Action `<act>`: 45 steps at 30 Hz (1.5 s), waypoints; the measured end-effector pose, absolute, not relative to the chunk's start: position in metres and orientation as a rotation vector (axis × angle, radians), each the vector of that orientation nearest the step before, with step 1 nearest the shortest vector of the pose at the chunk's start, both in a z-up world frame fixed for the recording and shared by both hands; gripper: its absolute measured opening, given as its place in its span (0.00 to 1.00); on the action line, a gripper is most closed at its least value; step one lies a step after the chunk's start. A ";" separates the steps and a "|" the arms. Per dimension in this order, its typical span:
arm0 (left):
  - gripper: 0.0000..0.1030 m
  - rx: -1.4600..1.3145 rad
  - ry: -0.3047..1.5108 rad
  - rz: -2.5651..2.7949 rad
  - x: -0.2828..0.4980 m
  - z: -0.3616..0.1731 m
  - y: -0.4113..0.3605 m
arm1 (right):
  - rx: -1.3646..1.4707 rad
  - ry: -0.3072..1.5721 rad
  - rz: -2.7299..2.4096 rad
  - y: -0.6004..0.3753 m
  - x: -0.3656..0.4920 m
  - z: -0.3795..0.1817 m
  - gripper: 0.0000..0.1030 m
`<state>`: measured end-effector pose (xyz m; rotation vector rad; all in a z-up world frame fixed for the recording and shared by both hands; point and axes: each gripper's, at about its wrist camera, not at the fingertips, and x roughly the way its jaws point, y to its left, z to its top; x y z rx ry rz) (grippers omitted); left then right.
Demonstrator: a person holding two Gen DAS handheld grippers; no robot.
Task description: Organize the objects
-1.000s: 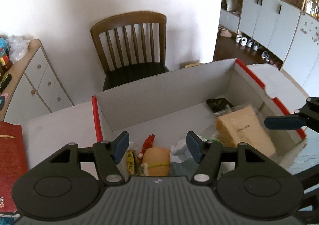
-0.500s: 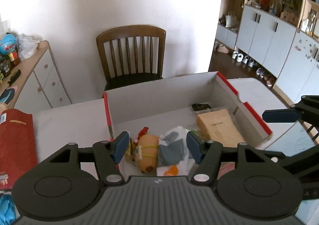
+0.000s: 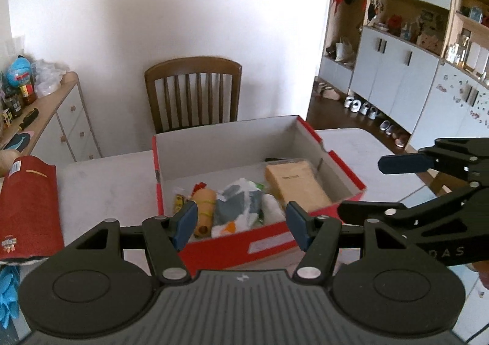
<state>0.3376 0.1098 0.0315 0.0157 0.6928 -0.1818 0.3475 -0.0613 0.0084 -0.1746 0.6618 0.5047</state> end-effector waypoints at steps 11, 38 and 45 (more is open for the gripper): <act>0.77 -0.008 0.648 -0.186 0.298 0.034 0.105 | -0.108 0.630 0.517 -0.080 0.317 0.010 0.82; 1.00 -0.021 0.622 -0.119 0.260 0.028 0.107 | -0.095 0.544 0.522 -0.102 0.268 0.014 0.99; 1.00 -0.017 0.636 -0.099 0.260 0.028 0.105 | -0.089 0.547 0.515 -0.103 0.265 0.015 0.99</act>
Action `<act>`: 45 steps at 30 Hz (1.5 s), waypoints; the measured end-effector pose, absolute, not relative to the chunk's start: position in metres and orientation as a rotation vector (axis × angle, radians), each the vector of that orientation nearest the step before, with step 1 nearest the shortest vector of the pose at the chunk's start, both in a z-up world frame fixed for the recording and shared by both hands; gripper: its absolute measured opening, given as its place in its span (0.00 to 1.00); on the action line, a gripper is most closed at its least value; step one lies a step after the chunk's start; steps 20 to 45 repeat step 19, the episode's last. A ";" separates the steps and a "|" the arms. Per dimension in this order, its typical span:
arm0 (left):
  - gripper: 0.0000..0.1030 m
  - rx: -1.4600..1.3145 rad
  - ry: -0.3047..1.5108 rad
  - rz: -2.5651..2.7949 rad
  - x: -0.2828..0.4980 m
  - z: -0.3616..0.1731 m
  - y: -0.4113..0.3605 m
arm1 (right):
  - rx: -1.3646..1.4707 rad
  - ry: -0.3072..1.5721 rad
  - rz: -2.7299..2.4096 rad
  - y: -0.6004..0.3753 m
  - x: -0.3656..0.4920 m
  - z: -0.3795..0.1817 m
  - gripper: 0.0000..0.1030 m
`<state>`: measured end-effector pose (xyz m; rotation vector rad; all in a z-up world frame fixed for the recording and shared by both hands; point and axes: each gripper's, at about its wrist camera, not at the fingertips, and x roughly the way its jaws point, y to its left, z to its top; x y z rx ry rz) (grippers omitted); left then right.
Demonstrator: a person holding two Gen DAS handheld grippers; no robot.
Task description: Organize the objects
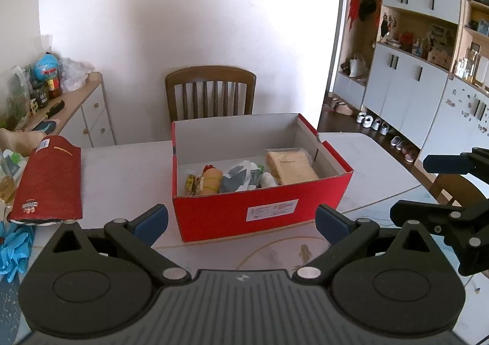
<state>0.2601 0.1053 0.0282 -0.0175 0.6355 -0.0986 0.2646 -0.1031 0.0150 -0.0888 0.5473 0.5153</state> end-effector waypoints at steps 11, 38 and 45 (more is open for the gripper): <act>1.00 -0.008 0.621 -0.096 0.257 0.028 0.103 | -0.082 0.560 0.502 -0.105 0.265 0.013 0.99; 1.00 -0.020 0.612 -0.106 0.256 0.030 0.104 | -0.077 0.567 0.494 -0.106 0.265 0.010 0.99; 1.00 -0.020 0.612 -0.106 0.256 0.030 0.104 | -0.077 0.567 0.494 -0.106 0.265 0.010 0.99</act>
